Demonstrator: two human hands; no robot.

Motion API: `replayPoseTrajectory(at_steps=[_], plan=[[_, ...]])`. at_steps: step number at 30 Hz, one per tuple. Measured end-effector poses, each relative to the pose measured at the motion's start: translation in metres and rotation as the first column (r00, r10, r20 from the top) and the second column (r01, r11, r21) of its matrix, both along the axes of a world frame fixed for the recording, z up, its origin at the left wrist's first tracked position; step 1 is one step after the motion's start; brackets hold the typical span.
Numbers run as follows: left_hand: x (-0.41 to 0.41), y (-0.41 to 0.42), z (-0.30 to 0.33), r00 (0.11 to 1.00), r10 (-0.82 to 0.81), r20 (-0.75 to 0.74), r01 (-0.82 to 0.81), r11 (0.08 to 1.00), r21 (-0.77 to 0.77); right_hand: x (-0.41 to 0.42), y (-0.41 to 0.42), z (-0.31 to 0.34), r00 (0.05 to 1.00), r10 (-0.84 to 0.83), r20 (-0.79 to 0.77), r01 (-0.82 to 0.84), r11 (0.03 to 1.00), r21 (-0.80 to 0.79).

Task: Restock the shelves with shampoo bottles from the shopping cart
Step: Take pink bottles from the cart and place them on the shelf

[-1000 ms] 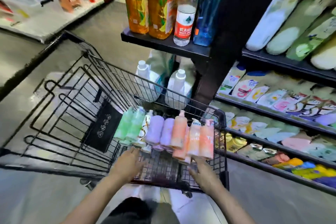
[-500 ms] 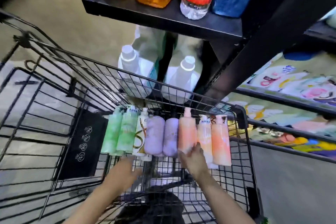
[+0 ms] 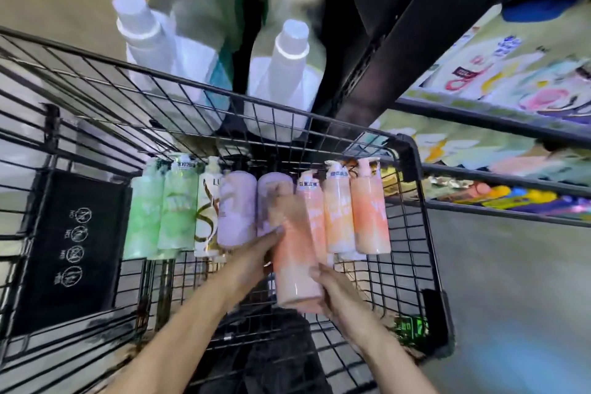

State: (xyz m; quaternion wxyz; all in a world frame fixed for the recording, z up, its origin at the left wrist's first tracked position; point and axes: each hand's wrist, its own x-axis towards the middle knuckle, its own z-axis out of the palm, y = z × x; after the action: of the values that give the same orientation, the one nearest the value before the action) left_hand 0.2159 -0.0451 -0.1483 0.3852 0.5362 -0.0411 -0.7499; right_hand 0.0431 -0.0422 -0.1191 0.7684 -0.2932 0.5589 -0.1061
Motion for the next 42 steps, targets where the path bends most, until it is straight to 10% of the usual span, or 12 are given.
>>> replayPoseTrajectory(at_steps=[4, 8, 17, 28, 36, 42], plan=[[-0.001, 0.013, -0.006, 0.996, 0.06, -0.061, -0.06, 0.998, 0.002, -0.007, -0.011, 0.015, 0.951, 0.271, -0.147, -0.293, 0.942, -0.164], [0.006, 0.022, -0.019, 0.992, 0.046, 0.119, -0.052, 0.998, 0.048, -0.033, -0.056, -0.008, 0.671, -0.082, -0.737, -0.424, 0.773, -0.472], [0.008, 0.026, -0.029, 0.953, 0.052, 0.3, -0.087, 0.991, 0.105, -0.037, -0.111, -0.06, 0.304, -0.132, -0.944, -0.472, 0.84, -0.27], [0.014, 0.036, -0.032, 0.952, 0.058, 0.301, -0.087, 0.993, 0.085, -0.049, -0.081, -0.057, 0.394, -0.279, -0.876, -0.459, 0.766, -0.451], [0.016, 0.044, -0.032, 0.951, 0.021, 0.309, -0.053, 0.994, 0.095, -0.028, -0.089, -0.058, 0.173, -0.043, -0.984, -0.335, 0.937, -0.1], [0.016, 0.046, -0.03, 0.928, 0.015, 0.372, -0.054, 0.994, 0.095, -0.038, -0.089, -0.056, 0.263, -0.079, -0.962, -0.36, 0.917, -0.173]])
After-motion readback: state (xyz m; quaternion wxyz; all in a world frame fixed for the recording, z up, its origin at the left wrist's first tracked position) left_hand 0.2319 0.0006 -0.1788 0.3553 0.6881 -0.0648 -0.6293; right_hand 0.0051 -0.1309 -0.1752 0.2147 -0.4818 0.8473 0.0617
